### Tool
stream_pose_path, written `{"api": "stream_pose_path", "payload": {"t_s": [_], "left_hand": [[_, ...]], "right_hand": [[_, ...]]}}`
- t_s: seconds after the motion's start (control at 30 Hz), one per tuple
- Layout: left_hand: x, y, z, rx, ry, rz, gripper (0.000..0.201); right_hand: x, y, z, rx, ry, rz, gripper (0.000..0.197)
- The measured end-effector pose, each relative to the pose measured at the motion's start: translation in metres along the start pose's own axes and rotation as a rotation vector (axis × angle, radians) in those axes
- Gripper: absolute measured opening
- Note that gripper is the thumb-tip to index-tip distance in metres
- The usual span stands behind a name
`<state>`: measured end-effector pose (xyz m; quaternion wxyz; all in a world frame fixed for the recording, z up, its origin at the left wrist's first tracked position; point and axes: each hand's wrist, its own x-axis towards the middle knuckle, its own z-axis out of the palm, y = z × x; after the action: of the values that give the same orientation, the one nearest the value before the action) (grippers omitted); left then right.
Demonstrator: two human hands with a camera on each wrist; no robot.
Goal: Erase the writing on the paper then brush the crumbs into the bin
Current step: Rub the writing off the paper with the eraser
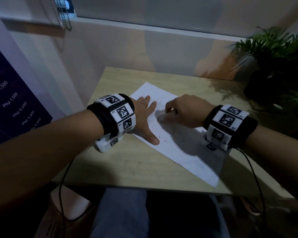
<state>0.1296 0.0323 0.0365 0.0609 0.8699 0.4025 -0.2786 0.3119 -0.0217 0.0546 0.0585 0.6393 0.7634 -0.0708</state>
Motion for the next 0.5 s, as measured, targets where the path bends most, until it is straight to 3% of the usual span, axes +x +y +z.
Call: {"api": "stream_pose_path", "payload": {"t_s": [0.1,0.2,0.3,0.4,0.5], "left_hand": [[-0.001,0.0,0.0,-0.006,0.003,0.003,0.147],[0.001,0.001,0.003,-0.012,0.029,0.005,0.148],[0.004,0.0,0.004,-0.015,0.031,0.01,0.15],[0.002,-0.001,0.002,-0.001,0.016,0.004,0.148],[0.0,0.0,0.002,-0.005,0.02,0.002,0.147]], "right_hand": [[0.008,0.003,-0.001,-0.116,0.089,0.088,0.042],[-0.001,-0.018,0.009,-0.234,0.168,0.02,0.029],[-0.004,-0.023,0.011,-0.084,0.099,-0.06,0.036],[0.01,-0.003,0.001,0.048,-0.004,0.024,0.049],[0.019,0.01,-0.002,-0.082,0.086,0.131,0.05]]}}
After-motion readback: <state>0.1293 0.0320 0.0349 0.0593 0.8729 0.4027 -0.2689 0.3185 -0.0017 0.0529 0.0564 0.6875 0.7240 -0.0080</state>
